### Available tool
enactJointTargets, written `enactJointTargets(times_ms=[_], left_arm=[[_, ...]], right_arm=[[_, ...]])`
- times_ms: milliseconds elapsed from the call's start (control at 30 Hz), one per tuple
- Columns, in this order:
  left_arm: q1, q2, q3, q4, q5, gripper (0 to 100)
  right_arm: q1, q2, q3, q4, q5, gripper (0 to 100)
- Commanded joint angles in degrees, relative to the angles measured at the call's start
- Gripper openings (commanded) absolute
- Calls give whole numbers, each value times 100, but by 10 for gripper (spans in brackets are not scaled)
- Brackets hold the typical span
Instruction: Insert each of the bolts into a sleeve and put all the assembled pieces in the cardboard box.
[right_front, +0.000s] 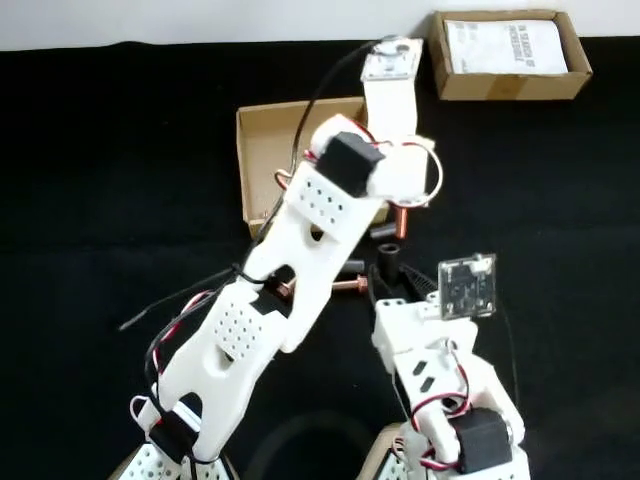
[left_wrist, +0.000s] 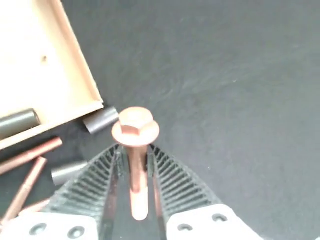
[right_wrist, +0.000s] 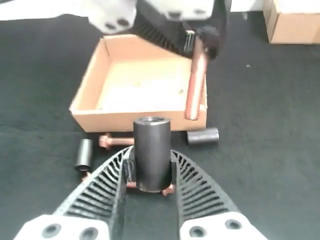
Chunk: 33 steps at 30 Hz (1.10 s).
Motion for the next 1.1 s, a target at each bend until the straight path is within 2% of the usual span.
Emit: enactJointTargets(times_ms=[0,267,367,467,600,700,867,1067], left_arm=[[-75,-989,13,35,-211,9],[-84,-2554,664,26,-835,8],[-57,-2853,945,26,-870,8],[-57,-2879,1323,26,-774,8],[-40,-2879,2079,18,88,8],[-40,-2879,2501,9,387,8],[-84,-3081,2747,18,431,7],[-101,-4127,2818,18,158,7]], right_arm=[[-48,-92,-303,198,352,7],[-40,-92,-251,189,448,7],[-40,-92,-251,171,448,7],[-40,-92,-198,57,440,7],[-31,-92,-48,-136,448,7],[-31,-92,-31,-242,448,7],[-31,-66,-13,-295,448,7],[-31,-84,207,-303,448,7]])
